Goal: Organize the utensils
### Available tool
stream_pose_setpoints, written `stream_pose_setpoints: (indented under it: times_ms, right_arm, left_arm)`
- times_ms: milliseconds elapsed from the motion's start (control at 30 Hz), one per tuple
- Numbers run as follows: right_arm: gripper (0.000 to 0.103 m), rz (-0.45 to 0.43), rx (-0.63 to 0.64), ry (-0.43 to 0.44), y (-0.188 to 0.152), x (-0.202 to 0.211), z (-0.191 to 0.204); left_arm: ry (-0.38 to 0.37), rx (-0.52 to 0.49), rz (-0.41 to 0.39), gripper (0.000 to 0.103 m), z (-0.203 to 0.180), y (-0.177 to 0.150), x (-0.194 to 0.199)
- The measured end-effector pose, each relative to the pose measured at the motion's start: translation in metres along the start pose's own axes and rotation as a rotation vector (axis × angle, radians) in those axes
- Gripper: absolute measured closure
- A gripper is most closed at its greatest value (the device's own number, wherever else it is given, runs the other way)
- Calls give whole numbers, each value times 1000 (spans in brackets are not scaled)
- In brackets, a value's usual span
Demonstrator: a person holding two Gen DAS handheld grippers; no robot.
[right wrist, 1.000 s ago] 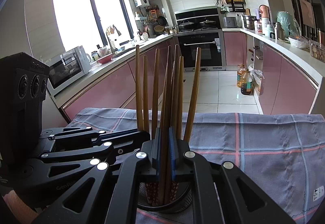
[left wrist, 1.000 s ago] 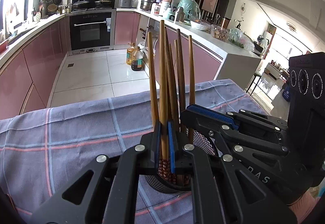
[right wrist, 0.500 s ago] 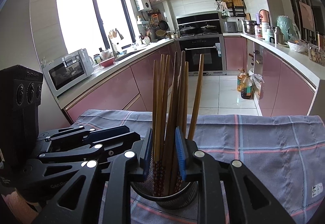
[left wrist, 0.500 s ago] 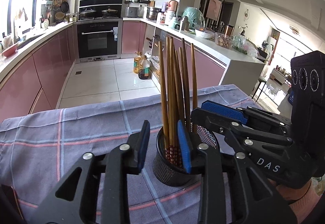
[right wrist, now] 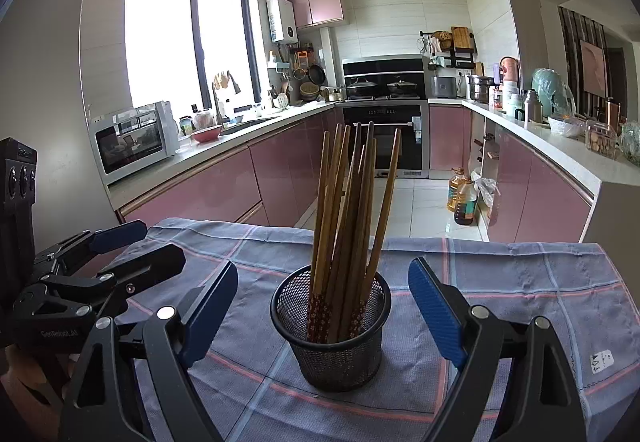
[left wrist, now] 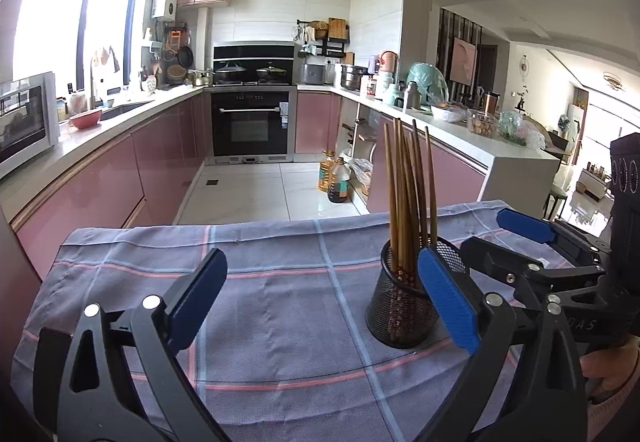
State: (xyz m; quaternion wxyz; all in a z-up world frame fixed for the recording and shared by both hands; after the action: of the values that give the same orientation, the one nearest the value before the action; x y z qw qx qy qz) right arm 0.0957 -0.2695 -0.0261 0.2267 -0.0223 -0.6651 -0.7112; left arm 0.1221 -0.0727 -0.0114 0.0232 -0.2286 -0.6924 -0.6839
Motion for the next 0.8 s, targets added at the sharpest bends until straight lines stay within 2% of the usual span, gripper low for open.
stream_pose_setpoints:
  times_ms: [167, 467, 800]
  right_arm:
    - [7, -38, -1, -21, -9, 10, 6]
    - [7, -68, 0, -42, -19, 20, 12]
    - [7, -111, -5, -54, -24, 31, 15]
  left_arm:
    - [67, -1, -47, 6, 9, -7, 20]
    - [160, 24, -122, 6, 19, -12, 49]
    - [213, 12, -158, 6, 21, -15, 64]
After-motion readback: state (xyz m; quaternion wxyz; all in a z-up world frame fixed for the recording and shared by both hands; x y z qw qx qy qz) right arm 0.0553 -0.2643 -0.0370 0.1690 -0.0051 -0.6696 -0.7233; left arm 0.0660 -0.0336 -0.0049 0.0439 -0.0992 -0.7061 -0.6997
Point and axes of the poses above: each gripper's, at about its wrist camera, not at the fingertips, and x roughly against the way its jaws point, z to its left, y to its top, the point moved 5 cm from there along -x, roughly the way its jaws point, and after that the axes turned 5 degrees about -z, right-handed, at the moved point
